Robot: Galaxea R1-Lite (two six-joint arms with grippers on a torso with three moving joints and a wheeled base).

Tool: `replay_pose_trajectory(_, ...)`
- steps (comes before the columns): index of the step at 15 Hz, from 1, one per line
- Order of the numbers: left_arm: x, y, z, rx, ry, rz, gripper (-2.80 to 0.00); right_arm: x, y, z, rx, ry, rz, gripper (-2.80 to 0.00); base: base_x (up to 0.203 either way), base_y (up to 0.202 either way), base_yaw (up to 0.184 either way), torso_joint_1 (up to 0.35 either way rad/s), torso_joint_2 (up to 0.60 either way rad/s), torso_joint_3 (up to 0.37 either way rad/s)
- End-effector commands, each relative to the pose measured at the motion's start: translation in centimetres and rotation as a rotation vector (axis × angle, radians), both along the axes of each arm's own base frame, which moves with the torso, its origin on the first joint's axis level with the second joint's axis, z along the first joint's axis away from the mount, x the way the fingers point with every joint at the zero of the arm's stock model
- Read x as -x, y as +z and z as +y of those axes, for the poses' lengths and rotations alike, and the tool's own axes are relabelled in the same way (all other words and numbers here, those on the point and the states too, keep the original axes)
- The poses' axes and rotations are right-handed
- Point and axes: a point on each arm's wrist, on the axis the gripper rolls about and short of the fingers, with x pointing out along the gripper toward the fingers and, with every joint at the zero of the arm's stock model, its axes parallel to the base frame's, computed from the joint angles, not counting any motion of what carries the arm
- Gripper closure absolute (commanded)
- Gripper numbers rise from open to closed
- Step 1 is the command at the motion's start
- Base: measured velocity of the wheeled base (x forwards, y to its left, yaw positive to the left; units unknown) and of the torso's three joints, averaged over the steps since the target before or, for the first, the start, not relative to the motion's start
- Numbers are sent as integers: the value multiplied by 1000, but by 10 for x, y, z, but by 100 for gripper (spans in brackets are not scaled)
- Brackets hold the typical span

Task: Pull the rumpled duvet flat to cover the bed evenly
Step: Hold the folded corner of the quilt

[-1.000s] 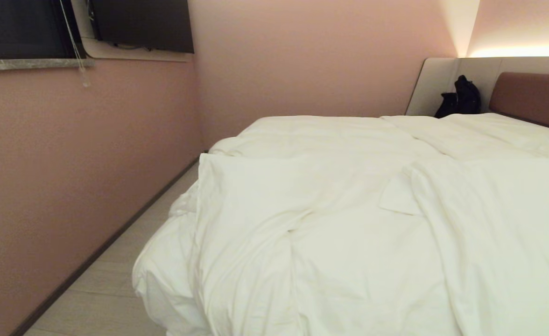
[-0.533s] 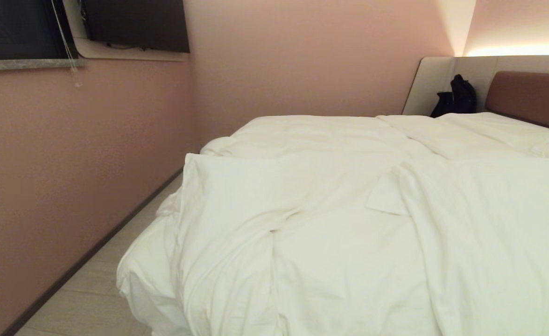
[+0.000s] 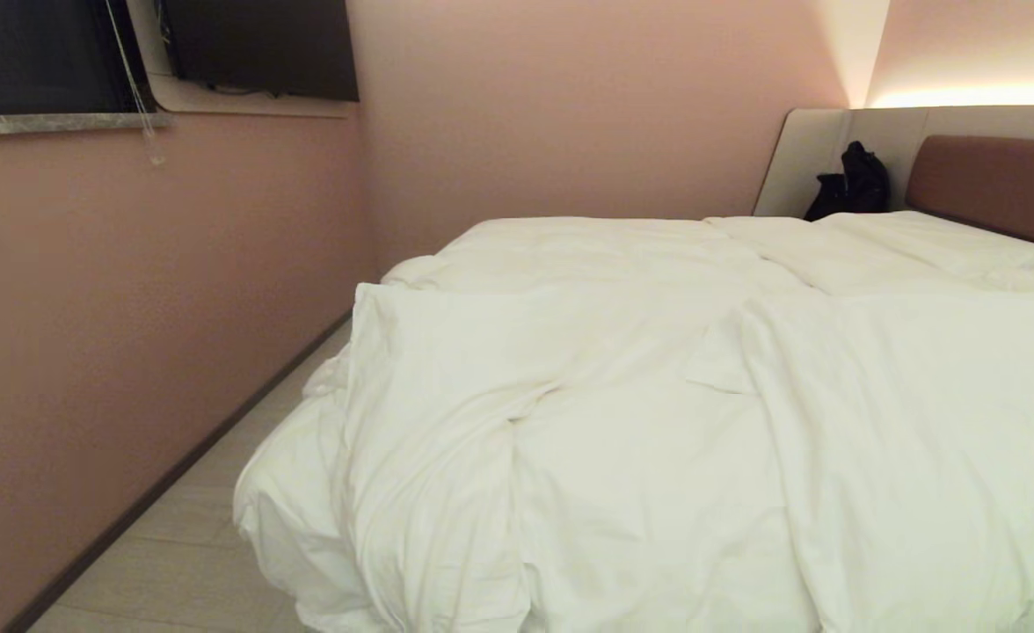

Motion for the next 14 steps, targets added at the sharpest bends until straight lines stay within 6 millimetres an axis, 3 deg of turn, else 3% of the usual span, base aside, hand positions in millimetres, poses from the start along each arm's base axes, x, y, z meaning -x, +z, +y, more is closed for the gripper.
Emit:
replay_pose_trajectory(1,0,0,0,-2,0,1,0,0,0,0,2,0,2,0,0,0,0,0,0,0)
replay_pose_trajectory(14,0,0,0,-2,0,1,0,0,-1,0,0,0,3,0,0,0,0,0,0,0)
